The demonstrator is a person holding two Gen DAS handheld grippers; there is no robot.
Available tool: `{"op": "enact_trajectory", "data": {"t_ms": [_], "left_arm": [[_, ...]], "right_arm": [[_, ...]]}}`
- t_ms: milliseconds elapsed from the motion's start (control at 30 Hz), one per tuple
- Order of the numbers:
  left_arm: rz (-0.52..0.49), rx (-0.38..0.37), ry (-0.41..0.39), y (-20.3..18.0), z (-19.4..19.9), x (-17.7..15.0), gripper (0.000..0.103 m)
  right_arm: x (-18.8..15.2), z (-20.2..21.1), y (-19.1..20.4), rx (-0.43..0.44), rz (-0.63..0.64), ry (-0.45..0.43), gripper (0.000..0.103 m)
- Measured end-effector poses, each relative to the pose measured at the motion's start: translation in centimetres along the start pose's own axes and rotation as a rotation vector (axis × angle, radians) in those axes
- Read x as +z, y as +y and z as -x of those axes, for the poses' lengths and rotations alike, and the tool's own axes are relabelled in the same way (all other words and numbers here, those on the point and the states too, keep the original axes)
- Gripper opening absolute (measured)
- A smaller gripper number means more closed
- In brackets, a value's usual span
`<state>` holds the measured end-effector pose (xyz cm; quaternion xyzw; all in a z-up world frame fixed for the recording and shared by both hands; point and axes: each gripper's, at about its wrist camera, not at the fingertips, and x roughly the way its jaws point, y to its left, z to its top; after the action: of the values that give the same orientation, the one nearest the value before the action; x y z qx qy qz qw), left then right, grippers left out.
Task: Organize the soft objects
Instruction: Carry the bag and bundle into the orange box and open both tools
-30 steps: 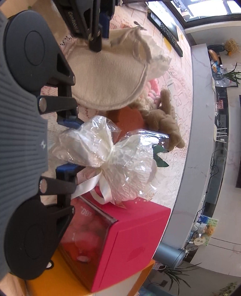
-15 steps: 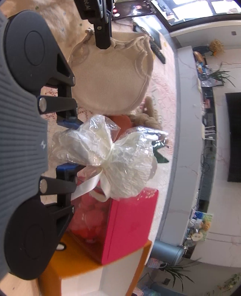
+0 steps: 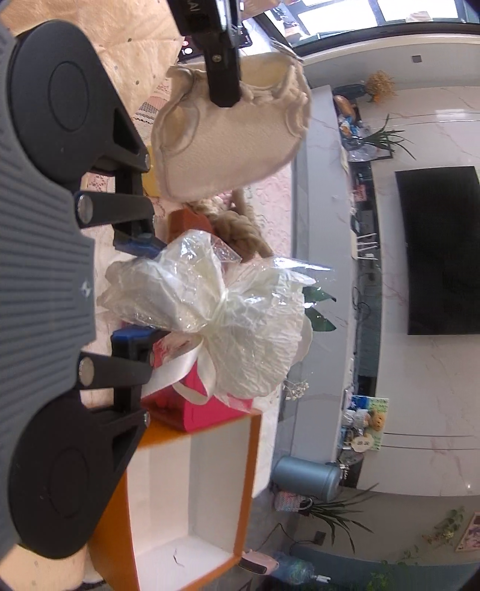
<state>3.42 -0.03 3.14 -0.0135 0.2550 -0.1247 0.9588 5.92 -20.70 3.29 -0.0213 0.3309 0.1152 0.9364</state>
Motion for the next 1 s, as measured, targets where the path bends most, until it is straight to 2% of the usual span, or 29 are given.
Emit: {"op": "enact_trajectory", "data": {"t_ms": [133,300,500,667,767,1000], "left_arm": [[-0.038,-0.066,-0.038,-2.1,0.0,2.1,0.005],[-0.070,-0.179,-0.047,-5.1,-1.3,4.6,0.005],[-0.053,-0.335,0.013,-8.0,-5.8,7.8,0.005],[-0.074,-0.421,0.070,-11.0,-10.6,9.5,0.005],[-0.089,-0.465,0.146,-12.6,-13.9,9.4,0.005],[-0.095,-0.515,0.438,-14.9,-21.9,7.4,0.005]], "right_arm": [[0.8,1.8,-1.6,-0.010,0.011,-0.016,0.036],[2.3,3.0,-4.7,-0.020,0.052,0.009,0.036],[4.2,2.4,-10.2,-0.058,0.062,0.076,0.036],[4.9,-0.6,-15.0,-0.107,0.085,0.166,0.036],[5.1,-3.3,-17.7,-0.063,0.056,0.260,0.036],[4.3,-9.6,-22.7,0.026,0.004,0.486,0.037]]}}
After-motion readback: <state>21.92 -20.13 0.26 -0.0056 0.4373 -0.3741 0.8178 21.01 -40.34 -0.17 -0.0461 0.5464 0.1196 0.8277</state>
